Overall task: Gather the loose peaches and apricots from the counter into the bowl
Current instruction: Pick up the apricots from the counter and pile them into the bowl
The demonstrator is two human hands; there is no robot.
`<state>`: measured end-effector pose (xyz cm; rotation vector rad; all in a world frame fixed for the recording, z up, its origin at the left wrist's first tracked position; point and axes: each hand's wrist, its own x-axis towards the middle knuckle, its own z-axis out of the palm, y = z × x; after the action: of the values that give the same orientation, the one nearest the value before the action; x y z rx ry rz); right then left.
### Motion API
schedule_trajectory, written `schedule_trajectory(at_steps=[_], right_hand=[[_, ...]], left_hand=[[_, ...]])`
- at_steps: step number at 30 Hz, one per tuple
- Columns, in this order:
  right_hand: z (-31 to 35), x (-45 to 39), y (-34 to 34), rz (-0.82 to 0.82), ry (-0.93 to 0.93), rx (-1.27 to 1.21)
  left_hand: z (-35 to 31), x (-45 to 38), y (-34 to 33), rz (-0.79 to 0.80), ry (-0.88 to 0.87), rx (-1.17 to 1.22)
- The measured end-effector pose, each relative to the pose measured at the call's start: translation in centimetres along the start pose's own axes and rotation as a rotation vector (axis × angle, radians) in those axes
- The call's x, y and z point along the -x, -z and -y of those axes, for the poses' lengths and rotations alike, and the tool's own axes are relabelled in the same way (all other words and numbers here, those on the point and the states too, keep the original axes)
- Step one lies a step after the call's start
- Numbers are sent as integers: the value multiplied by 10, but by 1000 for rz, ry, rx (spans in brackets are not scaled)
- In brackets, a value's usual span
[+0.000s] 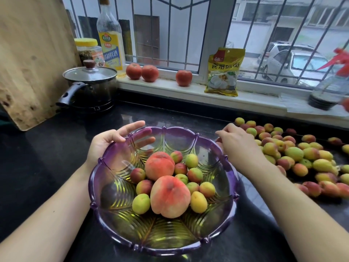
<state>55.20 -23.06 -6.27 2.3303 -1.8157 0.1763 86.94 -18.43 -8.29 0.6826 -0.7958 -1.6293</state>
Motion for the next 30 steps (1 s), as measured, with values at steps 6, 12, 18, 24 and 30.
schedule_trajectory(at_steps=[6, 12, 18, 24, 30], right_hand=[[2, -7, -11, 78, 4, 156], [-1, -3, -3, 66, 102, 66], [-13, -3, 15, -145, 54, -291], [-7, 20, 89, -76, 196, -908], [29, 32, 87, 157, 464, -310]], left_hand=[[0, 0, 1, -26, -3, -17], [1, -2, 3, -51, -13, -29], [1, -2, 2, -48, -12, -28], [0, 0, 0, -54, -9, -45], [1, 2, -2, -72, 5, -59]])
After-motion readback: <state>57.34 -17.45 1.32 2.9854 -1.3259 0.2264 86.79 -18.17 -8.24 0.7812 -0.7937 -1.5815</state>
